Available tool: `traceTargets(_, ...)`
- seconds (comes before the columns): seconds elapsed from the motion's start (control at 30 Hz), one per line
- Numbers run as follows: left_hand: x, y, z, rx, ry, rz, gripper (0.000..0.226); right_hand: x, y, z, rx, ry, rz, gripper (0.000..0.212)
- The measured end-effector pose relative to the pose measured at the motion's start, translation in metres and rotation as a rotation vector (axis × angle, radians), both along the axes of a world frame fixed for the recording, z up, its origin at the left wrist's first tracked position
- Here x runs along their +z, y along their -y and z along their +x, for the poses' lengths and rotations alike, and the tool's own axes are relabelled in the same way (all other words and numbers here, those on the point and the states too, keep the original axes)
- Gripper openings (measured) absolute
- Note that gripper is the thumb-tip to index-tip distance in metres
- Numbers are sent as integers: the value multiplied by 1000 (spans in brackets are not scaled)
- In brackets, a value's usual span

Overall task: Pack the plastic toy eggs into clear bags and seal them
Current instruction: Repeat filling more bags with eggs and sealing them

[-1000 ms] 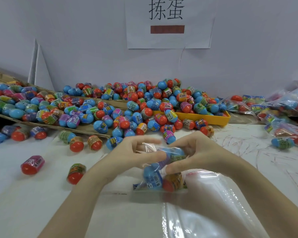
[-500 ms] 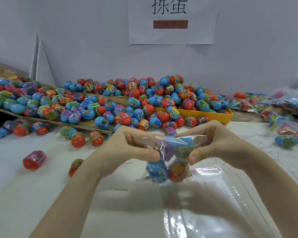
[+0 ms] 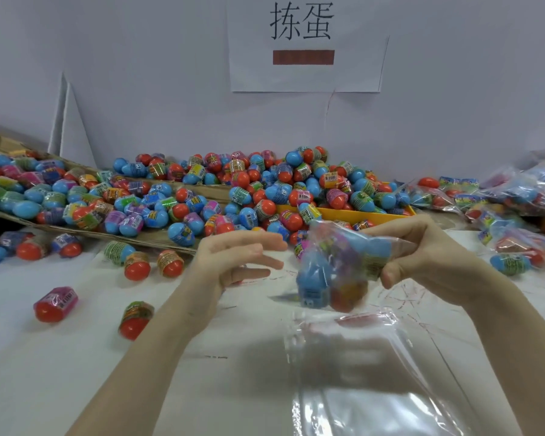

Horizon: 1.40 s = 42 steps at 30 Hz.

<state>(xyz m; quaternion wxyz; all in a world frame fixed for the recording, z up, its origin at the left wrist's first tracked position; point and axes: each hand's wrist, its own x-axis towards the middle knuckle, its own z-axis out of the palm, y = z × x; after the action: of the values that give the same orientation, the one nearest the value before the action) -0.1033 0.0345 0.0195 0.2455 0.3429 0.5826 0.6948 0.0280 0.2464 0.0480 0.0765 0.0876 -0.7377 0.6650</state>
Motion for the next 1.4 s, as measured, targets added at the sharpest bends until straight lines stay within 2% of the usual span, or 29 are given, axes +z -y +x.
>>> traceTargets(0.07, -3, -5, 7, 42, -70, -53, 13, 1, -4, 4, -16, 24, -13, 46)
traceTargets(0.2, -15, -15, 15, 221, -284, -210, 24, 8, -8, 15, -146, 137, 32, 49)
traceTargets(0.27, -21, -19, 19, 279, -366, -234, 24, 12, -13, 19, -489, -30, -118, 51)
traceTargets(0.33, -24, -21, 25, 312, -505, -245, 21, 11, -26, 20, -984, -190, -350, 62)
traceTargets(0.37, -25, -22, 29, 329, -612, -257, 14, 10, -32, 20, -1163, -166, -357, 68)
traceTargets(0.4, -25, -23, 34, 311, -708, -287, 3, 7, -35, 19, -1233, -102, -334, 75)
traceTargets(0.43, -24, -24, 39, 271, -811, -331, 21, 4, -37, 15, -1234, -29, -290, 78)
traceTargets(0.5, -28, -27, 49, 151, -949, -459, 58, 1, -32, 11, -1118, 45, -96, 70)
traceTargets(0.53, -30, -28, 53, 96, -1014, -536, 67, 1, -29, 12, -1008, 70, 41, 62)
traceTargets(0.6, -31, -30, 58, -5, -1071, -626, 67, 3, -25, 13, -683, 143, 304, 46)
traceTargets(0.7, -33, -33, 57, -55, -1037, -621, 40, 1, -10, 6, -229, 385, 613, 28)
traceTargets(0.77, -34, -33, 56, -16, -1019, -555, 27, -5, -2, 0, -145, 495, 795, 28)
traceTargets(0.83, -38, -33, 55, 57, -965, -474, 21, -9, 2, -4, -191, 518, 836, 33)
traceTargets(1.0, -33, -34, 50, 240, -843, -230, 8, -3, 1, 1, -148, 433, 621, 15)
traceTargets(1.13, -24, -32, 51, 245, -634, -134, 19, -1, -1, 3, -84, 402, 385, 21)
traceTargets(1.17, -24, -32, 51, 240, -563, -115, 24, 0, -1, 4, -86, 379, 322, 25)
traceTargets(1.23, -22, -31, 49, 265, -374, -102, 50, 1, -1, 5, -116, 303, 192, 36)
traceTargets(1.3, -18, -30, 44, 188, -72, -155, 79, 3, -2, 5, -177, 203, 75, 47)
traceTargets(1.33, -16, -30, 41, 91, 95, -156, 85, 4, -2, 5, -211, 157, 29, 50)
traceTargets(1.37, -14, -29, 40, -14, 212, -151, 78, 5, -2, 5, -240, 121, -7, 53)
traceTargets(1.4, -12, -28, 40, -98, 253, -141, 61, 6, 0, 4, -259, 97, -36, 56)
